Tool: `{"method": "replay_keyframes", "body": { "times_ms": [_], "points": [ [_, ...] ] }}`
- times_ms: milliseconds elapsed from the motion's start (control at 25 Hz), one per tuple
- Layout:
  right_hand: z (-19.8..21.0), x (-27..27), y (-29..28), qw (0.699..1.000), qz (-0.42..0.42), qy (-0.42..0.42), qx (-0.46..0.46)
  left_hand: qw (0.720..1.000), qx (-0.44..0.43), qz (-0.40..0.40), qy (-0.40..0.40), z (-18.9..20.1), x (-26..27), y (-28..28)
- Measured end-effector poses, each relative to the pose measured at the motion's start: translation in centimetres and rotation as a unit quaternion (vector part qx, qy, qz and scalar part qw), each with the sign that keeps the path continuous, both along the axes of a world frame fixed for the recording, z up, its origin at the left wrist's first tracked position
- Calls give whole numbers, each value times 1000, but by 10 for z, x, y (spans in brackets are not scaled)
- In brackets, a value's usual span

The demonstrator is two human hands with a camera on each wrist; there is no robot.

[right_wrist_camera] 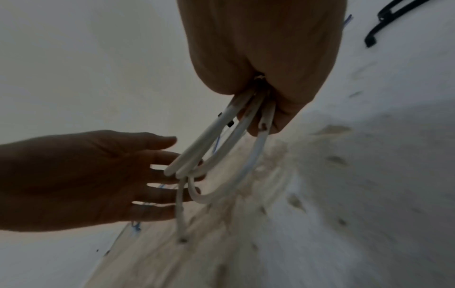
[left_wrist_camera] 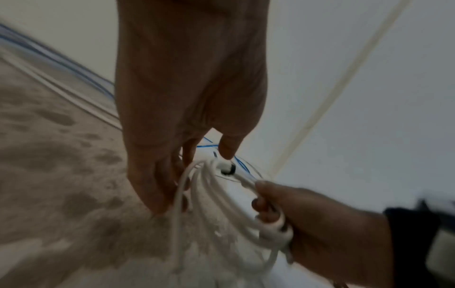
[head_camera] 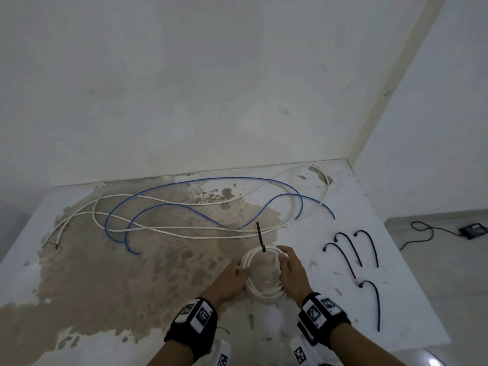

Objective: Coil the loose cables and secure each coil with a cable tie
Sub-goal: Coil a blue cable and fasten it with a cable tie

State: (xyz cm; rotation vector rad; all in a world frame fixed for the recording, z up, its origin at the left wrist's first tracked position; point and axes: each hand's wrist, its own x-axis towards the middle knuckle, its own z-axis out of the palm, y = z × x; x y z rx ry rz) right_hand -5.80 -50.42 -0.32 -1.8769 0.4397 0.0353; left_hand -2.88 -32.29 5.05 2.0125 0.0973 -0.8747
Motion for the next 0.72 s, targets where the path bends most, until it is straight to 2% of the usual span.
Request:
{"method": "replay_keyframes", "body": {
  "times_ms": [80, 160, 280, 440, 600, 720],
  "points": [
    [-14, -10, -3, 999, 12, 15, -37, 999, 31, -10, 5, -6, 11, 9],
    [-23, -17, -1, 996, 11, 33, -87, 998, 52, -21, -34, -9, 29, 13],
    [-31, -20, 3, 959, 37, 58, -273, 990, 43, -29, -131, -3, 70, 0],
    [-35, -22, 1, 919, 50, 14, -390, 969, 31, -37, -243, -3, 135, -43],
    [-45, -27, -3, 907, 55, 2, -418, 948, 53, -120, -290, -18, 179, -108],
    [-60, -23, -8, 895, 25, -29, -445, 921, 143, -211, -294, -28, 200, -159]
  ]
}}
